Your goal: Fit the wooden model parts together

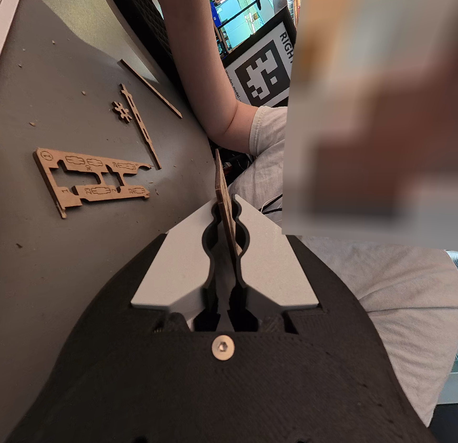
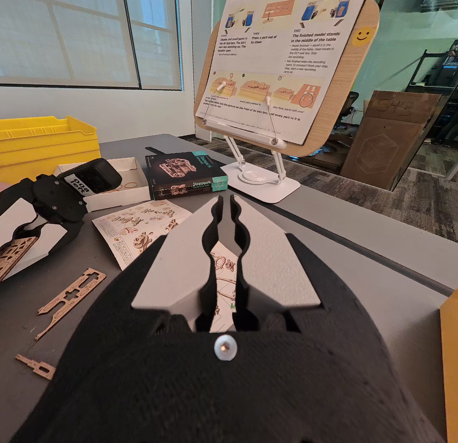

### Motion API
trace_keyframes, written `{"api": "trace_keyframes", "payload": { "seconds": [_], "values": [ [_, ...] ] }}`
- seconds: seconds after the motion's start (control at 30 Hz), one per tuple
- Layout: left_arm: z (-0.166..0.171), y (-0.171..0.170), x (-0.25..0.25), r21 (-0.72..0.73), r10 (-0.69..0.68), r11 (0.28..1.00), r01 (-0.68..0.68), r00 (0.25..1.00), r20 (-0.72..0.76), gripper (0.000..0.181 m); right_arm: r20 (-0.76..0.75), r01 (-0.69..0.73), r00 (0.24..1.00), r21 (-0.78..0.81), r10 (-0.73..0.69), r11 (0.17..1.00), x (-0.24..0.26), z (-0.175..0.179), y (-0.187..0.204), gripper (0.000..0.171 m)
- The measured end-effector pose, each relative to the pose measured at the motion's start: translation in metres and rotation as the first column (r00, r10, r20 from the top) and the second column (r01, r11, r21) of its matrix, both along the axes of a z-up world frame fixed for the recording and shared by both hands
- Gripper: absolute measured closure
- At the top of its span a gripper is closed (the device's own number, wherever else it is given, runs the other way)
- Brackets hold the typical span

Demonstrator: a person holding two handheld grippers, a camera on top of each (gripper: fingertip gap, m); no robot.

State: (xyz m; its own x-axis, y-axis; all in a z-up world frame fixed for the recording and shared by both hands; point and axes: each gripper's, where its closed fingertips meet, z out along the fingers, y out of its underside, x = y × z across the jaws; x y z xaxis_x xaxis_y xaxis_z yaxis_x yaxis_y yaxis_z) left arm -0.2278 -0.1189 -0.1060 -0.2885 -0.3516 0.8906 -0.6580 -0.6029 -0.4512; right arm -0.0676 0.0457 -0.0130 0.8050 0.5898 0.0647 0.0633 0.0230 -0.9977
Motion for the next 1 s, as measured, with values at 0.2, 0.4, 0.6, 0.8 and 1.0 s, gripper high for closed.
{"api": "trace_keyframes", "payload": {
  "seconds": [0.2,0.4,0.6,0.8,1.0],
  "values": [
    [0.001,0.0,0.0,0.001,-0.002,1.0,0.002,1.0,0.005,0.177,0.03,-0.029,0.999,0.0,0.029,1.0,-0.007,-0.003,-0.002,0.167],
    [0.0,0.0,0.0,0.001,0.001,1.0,-0.001,1.0,0.002,0.177,0.04,-0.064,0.997,-0.023,0.065,0.998,-0.014,-0.007,-0.003,0.166],
    [0.001,0.0,0.0,0.0,0.002,1.0,-0.002,1.0,0.005,0.177,0.032,-0.095,0.995,-0.061,0.097,0.994,-0.02,-0.012,-0.004,0.165],
    [0.006,0.004,0.001,-0.006,0.027,1.0,-0.027,0.999,0.031,0.178,-0.19,-0.533,0.846,-0.266,0.498,0.804,-0.08,-0.026,-0.045,0.162],
    [0.008,0.008,0.001,-0.007,0.045,0.999,-0.045,0.998,0.033,0.178,-0.375,-0.74,0.634,-0.548,0.676,0.39,-0.13,-0.063,-0.102,0.147]
  ]
}}
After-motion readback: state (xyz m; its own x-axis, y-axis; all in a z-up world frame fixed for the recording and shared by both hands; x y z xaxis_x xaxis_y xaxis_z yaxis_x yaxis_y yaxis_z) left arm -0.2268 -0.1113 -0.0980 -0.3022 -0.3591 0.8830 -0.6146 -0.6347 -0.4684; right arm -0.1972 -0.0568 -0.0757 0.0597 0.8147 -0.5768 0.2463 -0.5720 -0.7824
